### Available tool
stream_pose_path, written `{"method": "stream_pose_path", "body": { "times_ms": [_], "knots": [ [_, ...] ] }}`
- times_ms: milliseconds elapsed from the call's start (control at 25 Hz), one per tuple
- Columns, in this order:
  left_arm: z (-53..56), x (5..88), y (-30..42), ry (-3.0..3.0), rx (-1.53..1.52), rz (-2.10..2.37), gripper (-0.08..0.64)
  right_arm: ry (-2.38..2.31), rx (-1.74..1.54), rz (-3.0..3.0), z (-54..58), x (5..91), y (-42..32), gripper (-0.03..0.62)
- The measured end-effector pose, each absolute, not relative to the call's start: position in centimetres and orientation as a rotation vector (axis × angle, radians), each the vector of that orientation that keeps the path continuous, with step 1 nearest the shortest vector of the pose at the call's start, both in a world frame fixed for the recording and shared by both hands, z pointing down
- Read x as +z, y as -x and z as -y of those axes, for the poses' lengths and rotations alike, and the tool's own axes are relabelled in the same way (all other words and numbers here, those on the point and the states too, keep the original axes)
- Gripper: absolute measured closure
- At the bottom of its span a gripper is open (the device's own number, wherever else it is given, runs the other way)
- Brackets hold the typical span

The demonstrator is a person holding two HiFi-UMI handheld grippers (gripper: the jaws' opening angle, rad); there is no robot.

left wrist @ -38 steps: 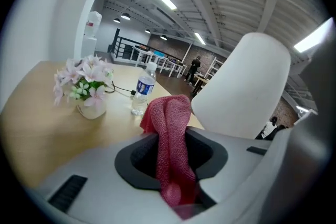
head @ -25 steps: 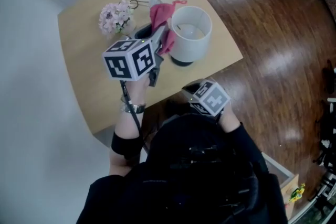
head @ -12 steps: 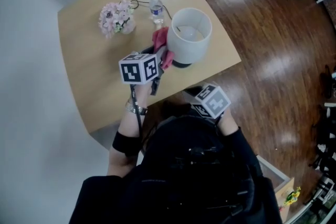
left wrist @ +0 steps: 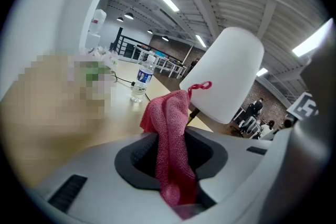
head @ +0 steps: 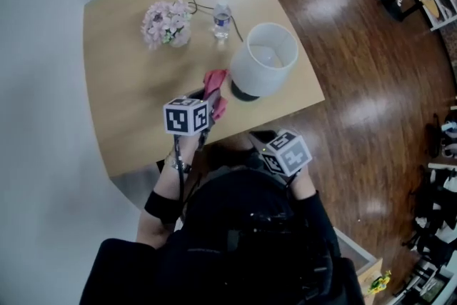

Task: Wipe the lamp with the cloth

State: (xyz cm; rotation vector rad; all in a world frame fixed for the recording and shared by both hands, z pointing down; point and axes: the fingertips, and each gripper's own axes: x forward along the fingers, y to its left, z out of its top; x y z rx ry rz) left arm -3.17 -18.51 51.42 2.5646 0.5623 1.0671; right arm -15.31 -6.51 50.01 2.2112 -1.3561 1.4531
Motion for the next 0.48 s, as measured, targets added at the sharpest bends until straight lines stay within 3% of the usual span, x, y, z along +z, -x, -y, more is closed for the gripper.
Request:
{"method": "stream_pose_path", "body": {
  "times_ms": [240, 480],
  "knots": [
    [18.4, 42.5, 5.4, -2.617, 0.808, -0.619, 0.440, -2.257, 1.460, 1.371, 5.7, 51.5, 15.0, 0.589],
    [13.7, 35.3, 3.5, -2.866, 0.768, -0.762, 0.440, -2.206, 1.327, 1.480, 5.5, 50.0, 13.1, 0.589]
  ]
}}
